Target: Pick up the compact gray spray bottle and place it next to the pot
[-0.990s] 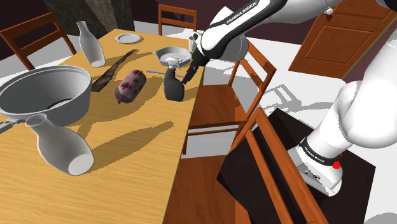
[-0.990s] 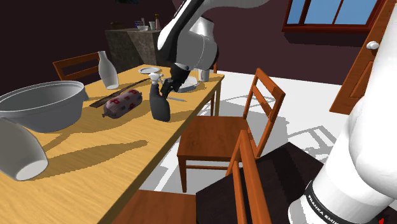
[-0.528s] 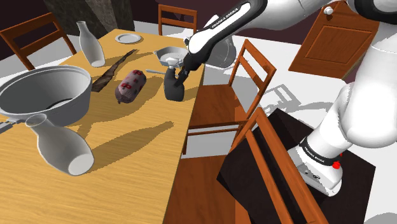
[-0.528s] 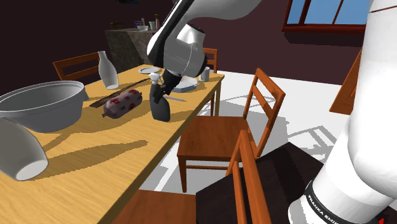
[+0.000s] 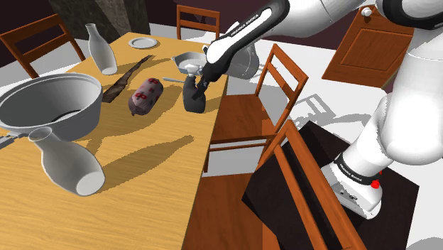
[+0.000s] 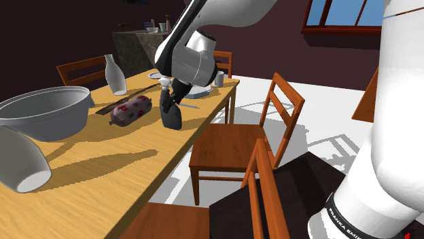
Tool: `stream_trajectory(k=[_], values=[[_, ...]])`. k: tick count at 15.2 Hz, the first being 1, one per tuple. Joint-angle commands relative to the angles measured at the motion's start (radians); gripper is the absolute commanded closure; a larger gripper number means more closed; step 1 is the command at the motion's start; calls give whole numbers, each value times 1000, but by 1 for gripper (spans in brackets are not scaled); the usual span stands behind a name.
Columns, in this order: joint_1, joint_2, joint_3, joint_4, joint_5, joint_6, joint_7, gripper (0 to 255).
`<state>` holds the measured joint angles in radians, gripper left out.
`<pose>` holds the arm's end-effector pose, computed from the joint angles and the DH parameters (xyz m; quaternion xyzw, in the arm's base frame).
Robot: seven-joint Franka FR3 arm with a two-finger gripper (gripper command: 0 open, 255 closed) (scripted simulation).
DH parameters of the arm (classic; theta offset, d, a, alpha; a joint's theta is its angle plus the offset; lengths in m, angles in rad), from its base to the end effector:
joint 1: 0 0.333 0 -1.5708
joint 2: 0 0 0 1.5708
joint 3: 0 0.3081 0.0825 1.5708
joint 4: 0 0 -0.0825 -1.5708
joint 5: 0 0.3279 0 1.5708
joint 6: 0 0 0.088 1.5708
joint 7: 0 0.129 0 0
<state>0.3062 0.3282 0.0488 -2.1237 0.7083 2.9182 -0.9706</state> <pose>0.5530 0.1640 0.3128 -0.9113 -0.3129 -0.2530 0.0873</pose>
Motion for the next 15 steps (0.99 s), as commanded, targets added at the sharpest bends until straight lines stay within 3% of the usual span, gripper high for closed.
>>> stream_trajectory(k=[1,2,3,12,15], values=[[0,0,0,0,0,0,0,0],[0,0,0,0,0,0,0,0],[0,0,0,0,0,0,0,255],[0,0,0,0,0,0,0,255],[18,-31,-26,-3,-39,-29,41,255]])
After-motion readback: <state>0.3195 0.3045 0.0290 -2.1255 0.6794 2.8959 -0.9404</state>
